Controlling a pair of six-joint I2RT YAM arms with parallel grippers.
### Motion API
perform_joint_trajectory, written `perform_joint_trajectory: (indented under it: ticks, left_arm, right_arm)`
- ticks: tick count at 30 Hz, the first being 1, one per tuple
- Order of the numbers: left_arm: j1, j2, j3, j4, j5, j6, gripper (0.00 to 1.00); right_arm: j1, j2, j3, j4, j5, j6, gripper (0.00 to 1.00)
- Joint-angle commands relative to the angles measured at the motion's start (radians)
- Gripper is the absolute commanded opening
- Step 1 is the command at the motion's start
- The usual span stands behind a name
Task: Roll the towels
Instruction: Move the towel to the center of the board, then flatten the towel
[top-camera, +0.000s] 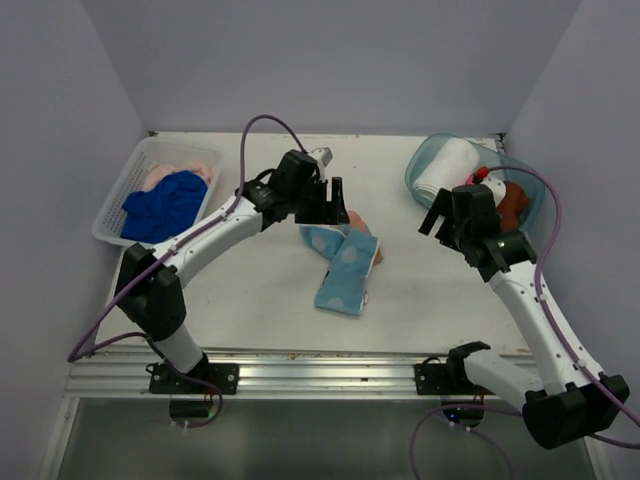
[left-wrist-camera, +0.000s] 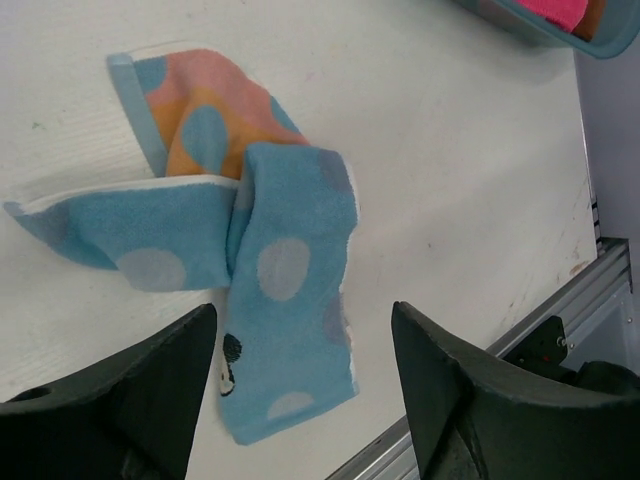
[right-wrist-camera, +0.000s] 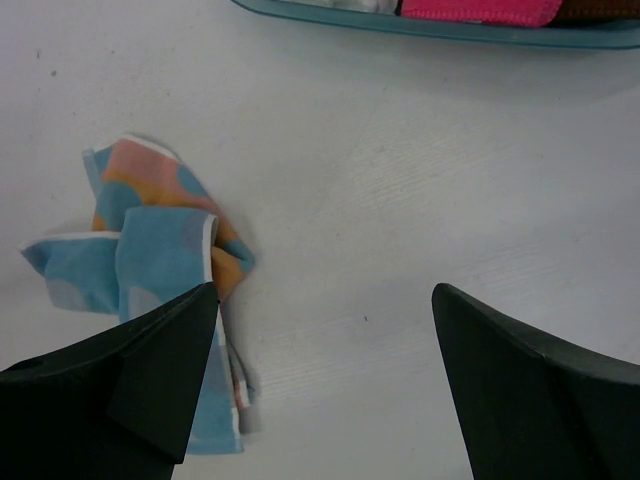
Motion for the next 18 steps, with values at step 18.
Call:
perform_joint_trajectory:
  ticks: [18]
  left_arm:
    - [0.138,0.084,-0.227,0.157,0.074,0.058,0.73]
  right_arm:
    - [0.514,0.266,-0.257,0.25,-0.245,0.225,0.89]
